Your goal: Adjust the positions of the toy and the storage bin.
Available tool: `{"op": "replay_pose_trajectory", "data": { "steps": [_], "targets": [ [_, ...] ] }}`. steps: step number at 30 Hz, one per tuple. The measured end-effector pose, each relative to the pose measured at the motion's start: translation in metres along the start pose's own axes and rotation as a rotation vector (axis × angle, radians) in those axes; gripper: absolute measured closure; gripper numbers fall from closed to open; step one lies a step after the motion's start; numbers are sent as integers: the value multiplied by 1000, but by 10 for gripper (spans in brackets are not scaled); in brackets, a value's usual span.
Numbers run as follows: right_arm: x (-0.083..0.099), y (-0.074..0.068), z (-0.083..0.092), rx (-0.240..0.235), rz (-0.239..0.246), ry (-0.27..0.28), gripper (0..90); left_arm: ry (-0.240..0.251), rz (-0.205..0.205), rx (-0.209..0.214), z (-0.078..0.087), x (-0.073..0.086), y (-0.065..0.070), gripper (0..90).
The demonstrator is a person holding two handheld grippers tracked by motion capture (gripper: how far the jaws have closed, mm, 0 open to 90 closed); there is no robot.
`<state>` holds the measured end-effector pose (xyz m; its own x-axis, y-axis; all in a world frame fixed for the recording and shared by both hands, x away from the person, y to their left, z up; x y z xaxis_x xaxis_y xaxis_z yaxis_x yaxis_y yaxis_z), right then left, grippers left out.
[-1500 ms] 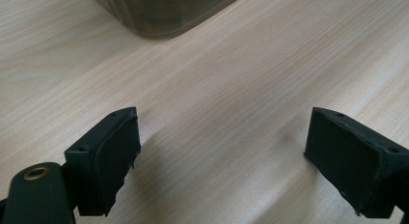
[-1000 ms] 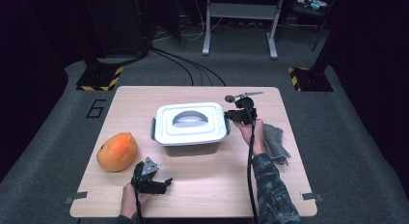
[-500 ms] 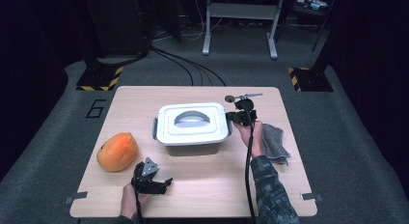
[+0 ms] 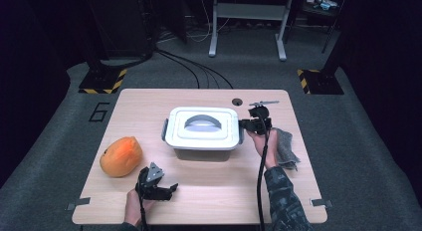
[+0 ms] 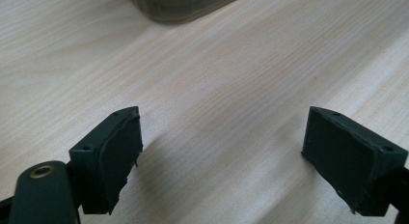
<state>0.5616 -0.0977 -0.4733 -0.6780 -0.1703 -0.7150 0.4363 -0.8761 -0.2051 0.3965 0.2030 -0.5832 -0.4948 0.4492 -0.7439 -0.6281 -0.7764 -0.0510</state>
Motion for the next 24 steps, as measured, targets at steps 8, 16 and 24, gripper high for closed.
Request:
{"op": "replay_pose_trajectory", "data": {
  "steps": [8, 16, 24],
  "targets": [
    [3, 9, 18, 7, 37, -4, 433, -8, 0, 4, 0, 0, -1, 136],
    [-6, -10, 37, -42, 134, 42, 456, -5, 7, 6, 0, 0, 0, 136],
    [-12, -49, 29, -135, 240, 12, 393, -3, 4, 5, 0, 0, 0, 138]
  ]
}}
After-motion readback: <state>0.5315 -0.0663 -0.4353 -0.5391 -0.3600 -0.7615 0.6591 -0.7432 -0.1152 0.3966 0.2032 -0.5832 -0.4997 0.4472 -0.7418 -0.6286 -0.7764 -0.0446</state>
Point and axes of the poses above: each handheld gripper's, and its own axes: z roughly backward along the jaws, x roughly out of its underside, y roughly to its right, the point moved 8 cm from there along -z, roughly forward along the jaws, and after that the axes turned 1 degree about -x, right-handed, at the moved point
